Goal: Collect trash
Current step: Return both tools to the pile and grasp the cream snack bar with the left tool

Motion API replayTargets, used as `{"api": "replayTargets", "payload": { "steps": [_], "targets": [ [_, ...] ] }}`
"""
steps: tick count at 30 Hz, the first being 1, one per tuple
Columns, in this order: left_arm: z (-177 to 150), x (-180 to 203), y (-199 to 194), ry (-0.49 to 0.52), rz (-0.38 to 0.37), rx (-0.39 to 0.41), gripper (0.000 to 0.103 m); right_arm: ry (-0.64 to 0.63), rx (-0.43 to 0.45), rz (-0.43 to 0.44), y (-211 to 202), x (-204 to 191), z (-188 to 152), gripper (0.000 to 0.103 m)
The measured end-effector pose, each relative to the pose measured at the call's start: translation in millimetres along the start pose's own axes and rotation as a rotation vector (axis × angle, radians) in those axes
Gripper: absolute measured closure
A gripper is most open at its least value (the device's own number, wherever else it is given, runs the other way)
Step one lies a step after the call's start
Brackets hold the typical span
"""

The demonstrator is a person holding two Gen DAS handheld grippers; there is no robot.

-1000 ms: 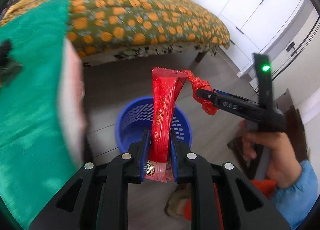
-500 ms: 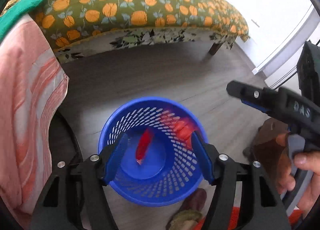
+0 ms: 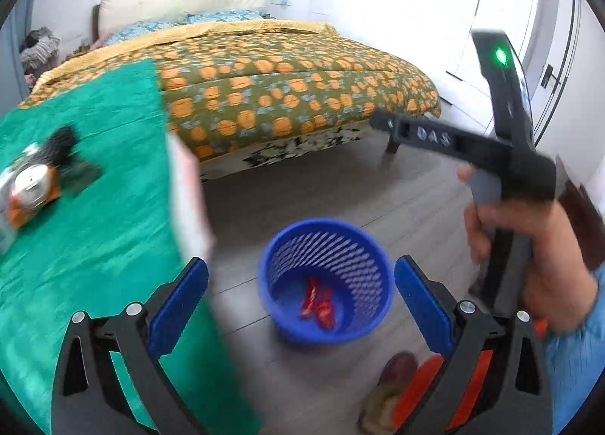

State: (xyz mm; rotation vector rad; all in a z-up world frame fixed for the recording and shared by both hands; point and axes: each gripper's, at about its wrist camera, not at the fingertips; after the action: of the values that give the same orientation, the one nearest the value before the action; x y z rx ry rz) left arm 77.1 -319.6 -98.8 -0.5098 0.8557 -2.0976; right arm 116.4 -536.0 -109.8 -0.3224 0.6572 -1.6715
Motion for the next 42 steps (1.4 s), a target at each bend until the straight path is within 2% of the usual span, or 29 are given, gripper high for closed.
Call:
{"api": "replayTargets", "payload": {
  "steps": [3,7,11,17,20,23,26,31,36,42],
  "targets": [
    [-26,-32,-21,-0.021,0.058,-0.009,0.005,-0.105,0.028,0.025,-3,-44,-7,0.01],
    [-55,-91,-47,-0.097,0.154,-0.038,0.005,-0.206,0.006,0.101,-1,-107,-25,0.01],
    [-76,-149,-76,-0.173,0.239,-0.028,0.005,-0.312,-0.018,0.191,-7,-176,-50,0.01],
    [-98,-233,-100,-0.262,0.387,-0.045,0.005,-0.445,-0.1,0.316,-12,-274,-71,0.01],
    [-107,-270,-112,-0.288,0.45,-0.048,0.005,-0.534,-0.144,0.339,-7,-326,-76,0.01],
    [-113,-298,-120,-0.291,0.504,-0.055,0.005,-0.558,-0.173,0.364,5,-361,-75,0.01],
    [-117,-319,-122,-0.293,0.524,-0.071,0.005,-0.541,-0.197,0.364,26,-377,-75,0.01],
    [-117,-352,-117,-0.3,0.493,-0.078,0.005,-0.495,-0.28,0.376,55,-378,-83,0.01],
    [-98,-385,-97,-0.276,0.478,-0.085,0.006,-0.493,-0.294,0.381,59,-382,-84,0.01],
    [-77,-399,-73,-0.246,0.437,-0.091,0.006,-0.448,-0.315,0.389,65,-375,-81,0.01]
  ]
}}
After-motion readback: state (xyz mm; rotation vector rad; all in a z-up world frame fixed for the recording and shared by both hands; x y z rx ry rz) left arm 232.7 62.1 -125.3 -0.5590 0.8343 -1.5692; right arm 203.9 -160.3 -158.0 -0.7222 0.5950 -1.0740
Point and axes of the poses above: each gripper's, at about its wrist camera, not at the fingertips, and y roughly the way its jaws point, x to its right, z to its top, and after that the axes turned 5 degrees about z, right-handed
